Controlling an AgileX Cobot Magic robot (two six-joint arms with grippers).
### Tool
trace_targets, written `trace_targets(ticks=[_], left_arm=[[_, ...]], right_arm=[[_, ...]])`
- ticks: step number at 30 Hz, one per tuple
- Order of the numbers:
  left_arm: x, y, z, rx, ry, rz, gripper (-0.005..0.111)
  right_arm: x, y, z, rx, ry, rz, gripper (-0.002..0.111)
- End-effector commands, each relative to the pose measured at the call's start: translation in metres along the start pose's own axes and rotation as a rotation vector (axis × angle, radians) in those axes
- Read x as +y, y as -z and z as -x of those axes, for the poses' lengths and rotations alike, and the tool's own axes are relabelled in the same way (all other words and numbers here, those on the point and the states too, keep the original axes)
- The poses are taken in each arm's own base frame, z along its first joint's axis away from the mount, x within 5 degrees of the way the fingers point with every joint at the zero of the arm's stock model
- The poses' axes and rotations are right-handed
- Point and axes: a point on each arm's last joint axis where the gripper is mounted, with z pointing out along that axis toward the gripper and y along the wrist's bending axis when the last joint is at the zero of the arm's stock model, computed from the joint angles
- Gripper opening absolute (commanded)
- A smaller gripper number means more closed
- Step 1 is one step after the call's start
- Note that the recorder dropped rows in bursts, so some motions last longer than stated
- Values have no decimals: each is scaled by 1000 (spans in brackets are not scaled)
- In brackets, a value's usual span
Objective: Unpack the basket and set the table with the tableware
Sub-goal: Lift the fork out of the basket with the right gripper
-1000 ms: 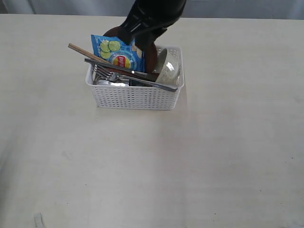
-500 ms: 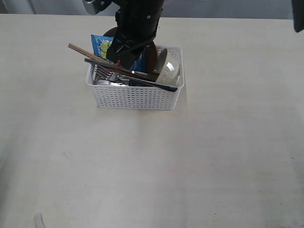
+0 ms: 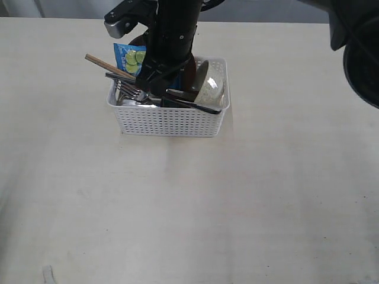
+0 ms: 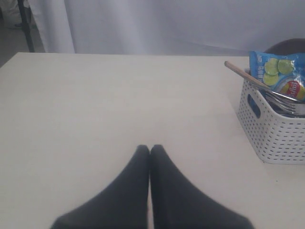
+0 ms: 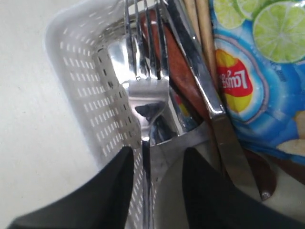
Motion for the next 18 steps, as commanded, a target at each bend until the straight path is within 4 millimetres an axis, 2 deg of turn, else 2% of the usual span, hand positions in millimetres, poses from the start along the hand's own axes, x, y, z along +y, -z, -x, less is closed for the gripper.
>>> trace_targets(ticks=[1,11,13,16,18], left_arm=[[0,0,0,-9,-13,6,0],[0,0,0,-9,-13,6,0],[0,0,0,-9,-13,6,0],[0,0,0,-9,-13,6,0],[0,0,0,-9,-13,6,0]], right_arm=[[2,-8,2,17,18,6,34],[1,-23,0,66,40,-13,33],[1,-23,0,66,40,-13,25],[2,-19,1,59,42,-19,2],[2,-13,1,52,46,-31,-1]])
